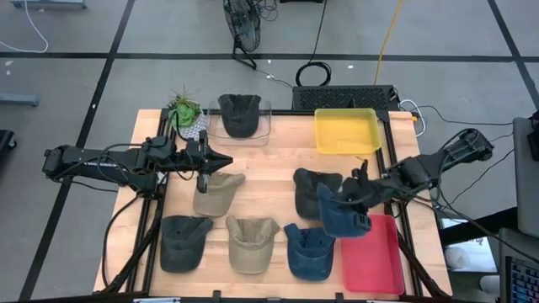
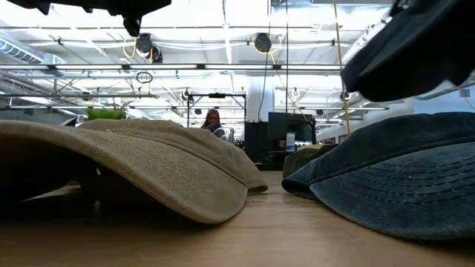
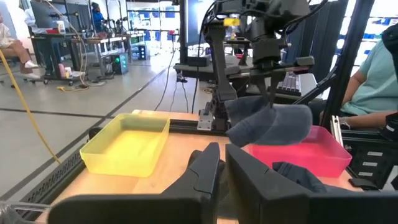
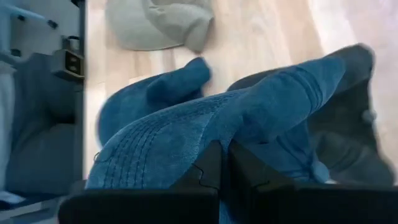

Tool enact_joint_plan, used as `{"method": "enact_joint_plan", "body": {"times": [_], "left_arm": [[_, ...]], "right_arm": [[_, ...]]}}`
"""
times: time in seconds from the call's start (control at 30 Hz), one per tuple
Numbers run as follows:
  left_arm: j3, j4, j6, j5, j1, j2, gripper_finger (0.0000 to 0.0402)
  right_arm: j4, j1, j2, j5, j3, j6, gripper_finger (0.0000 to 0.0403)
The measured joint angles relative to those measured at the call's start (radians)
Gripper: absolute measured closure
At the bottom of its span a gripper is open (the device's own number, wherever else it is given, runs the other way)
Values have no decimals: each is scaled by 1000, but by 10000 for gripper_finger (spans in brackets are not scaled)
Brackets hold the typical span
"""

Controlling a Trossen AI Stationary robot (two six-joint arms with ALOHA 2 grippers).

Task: Pick & Place hat
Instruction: Put the top blue cap into the pink bin

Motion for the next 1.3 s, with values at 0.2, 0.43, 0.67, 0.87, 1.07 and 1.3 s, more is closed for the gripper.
{"method": "enact_joint_plan", "body": {"times": [0.2, 0.43, 0.67, 0.87, 1.07, 1.3], "left_arm": [[0, -6, 0, 0, 0, 0, 362], [0, -16, -17, 0, 0, 0, 362], [0, -30, -28, 1, -3, 0, 362], [0, -30, -26, 0, -17, 0, 362], [0, -30, -26, 0, -20, 0, 362], [0, -30, -26, 0, -20, 0, 362]], "right_arm": [[-65, 171, -22, 74, 0, 191, 403], [-146, 344, -21, 128, -18, 458, 403], [-70, 510, -3, 139, -95, 671, 403], [33, 622, 16, 136, -164, 805, 403], [163, 652, 16, 166, -231, 805, 403], [313, 652, 16, 124, -331, 806, 403]]}}
